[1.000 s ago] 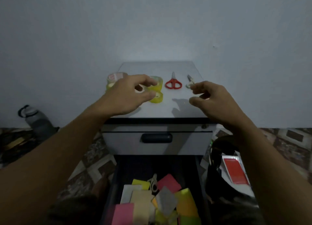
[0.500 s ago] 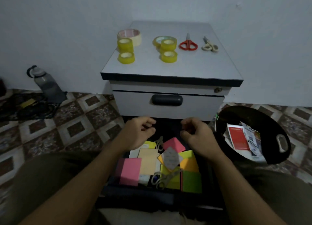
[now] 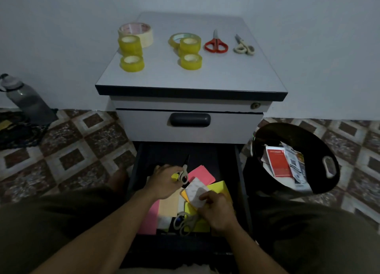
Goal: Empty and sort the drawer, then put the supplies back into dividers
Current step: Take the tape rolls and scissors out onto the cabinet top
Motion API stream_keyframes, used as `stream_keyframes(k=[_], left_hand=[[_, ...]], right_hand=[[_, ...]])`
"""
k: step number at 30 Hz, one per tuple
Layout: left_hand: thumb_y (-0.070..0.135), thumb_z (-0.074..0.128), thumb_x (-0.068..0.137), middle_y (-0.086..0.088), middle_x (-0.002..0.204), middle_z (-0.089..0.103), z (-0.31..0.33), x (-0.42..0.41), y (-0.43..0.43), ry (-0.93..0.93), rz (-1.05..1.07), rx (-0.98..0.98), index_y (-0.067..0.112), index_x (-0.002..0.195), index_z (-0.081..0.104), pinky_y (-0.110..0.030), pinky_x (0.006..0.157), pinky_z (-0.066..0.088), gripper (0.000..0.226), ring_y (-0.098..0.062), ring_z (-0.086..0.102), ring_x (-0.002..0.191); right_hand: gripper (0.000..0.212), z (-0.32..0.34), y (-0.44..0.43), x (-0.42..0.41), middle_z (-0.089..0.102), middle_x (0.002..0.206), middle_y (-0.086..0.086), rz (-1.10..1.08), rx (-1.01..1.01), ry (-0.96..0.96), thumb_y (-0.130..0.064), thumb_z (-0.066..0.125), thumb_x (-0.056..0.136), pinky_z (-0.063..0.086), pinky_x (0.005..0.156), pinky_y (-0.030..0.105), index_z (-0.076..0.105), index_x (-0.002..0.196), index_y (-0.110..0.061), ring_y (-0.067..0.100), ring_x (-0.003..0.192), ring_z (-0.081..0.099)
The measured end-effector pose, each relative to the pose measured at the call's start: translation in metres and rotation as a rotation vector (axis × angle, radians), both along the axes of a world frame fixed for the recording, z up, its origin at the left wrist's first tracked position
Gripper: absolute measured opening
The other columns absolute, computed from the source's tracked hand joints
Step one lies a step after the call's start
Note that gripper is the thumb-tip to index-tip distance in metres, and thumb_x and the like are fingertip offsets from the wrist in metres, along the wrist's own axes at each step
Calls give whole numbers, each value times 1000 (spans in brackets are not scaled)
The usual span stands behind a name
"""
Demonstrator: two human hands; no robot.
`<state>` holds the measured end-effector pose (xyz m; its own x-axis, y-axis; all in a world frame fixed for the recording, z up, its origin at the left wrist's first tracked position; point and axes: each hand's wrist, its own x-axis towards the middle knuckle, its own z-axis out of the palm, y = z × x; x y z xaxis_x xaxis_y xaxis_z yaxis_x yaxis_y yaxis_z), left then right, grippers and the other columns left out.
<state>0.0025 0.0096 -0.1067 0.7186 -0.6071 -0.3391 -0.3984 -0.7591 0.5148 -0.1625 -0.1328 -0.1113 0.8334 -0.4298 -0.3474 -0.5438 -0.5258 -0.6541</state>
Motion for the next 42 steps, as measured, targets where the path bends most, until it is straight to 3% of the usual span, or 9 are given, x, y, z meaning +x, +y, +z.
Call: stream_keyframes(k=[2,5,18,22,25,29,33,36,42], left_hand=[[49,59,87,8,133,56,-6,4,-5,7,-13,18,45,133,53,-36,102,35,46,-26,44,127],[44,64,89,2,139,50,-6,7,-12,-17,-45,68,39,140,50,-36,103,35,53,-28,37,129],[43,65,90,0,129,54,-19,4,-23,-168,-53,3,37,130,61,-43,105,34,41,-24,44,126],[38,72,82,1,118,57,-21,9,-18,-163,-33,-131,35,127,65,-44,98,43,46,-23,51,116],[29,77,76,3,108,56,-15,12,-16,-98,0,-284,30,122,69,-36,87,51,47,-19,57,103],[24,79,77,7,111,54,-1,12,-20,-40,49,-423,28,122,70,-22,83,49,46,-9,58,99],[24,79,79,8,112,49,11,7,-21,-51,-15,-429,25,124,68,-14,85,45,47,-7,55,100],[27,78,78,8,112,50,14,3,-12,-68,-22,-409,25,124,69,-18,87,47,48,-8,56,101],[30,79,76,11,112,52,23,-9,15,-60,-14,-409,29,121,70,-20,91,48,46,-3,57,101]], right_hand=[[35,-5,-1,-1,55,112,5,78,-93,45,-14,64,81,38,63,7,66,115,-25,21,92,58],[38,-6,-3,-1,46,112,3,194,-169,88,-4,56,82,44,84,27,64,114,-23,27,106,54],[19,-10,-12,2,46,118,3,306,-238,101,-12,57,91,48,90,33,64,108,-17,24,106,53],[18,-6,-18,4,51,113,3,306,-206,98,-10,57,88,49,86,34,62,103,-18,24,104,54],[16,1,-24,7,62,110,3,282,-107,145,-9,61,86,49,83,28,66,99,-18,21,104,58],[19,15,-29,10,63,94,-3,180,81,153,-2,62,85,42,60,7,71,94,-15,10,86,59],[14,28,-30,10,63,82,4,-42,429,72,4,66,85,47,64,24,69,88,-10,17,71,59],[16,34,-29,11,65,69,14,-219,708,-4,17,61,85,53,58,34,64,87,1,25,62,65],[12,40,-23,12,69,72,22,-273,743,-138,14,54,89,50,56,33,58,94,3,33,63,69]])
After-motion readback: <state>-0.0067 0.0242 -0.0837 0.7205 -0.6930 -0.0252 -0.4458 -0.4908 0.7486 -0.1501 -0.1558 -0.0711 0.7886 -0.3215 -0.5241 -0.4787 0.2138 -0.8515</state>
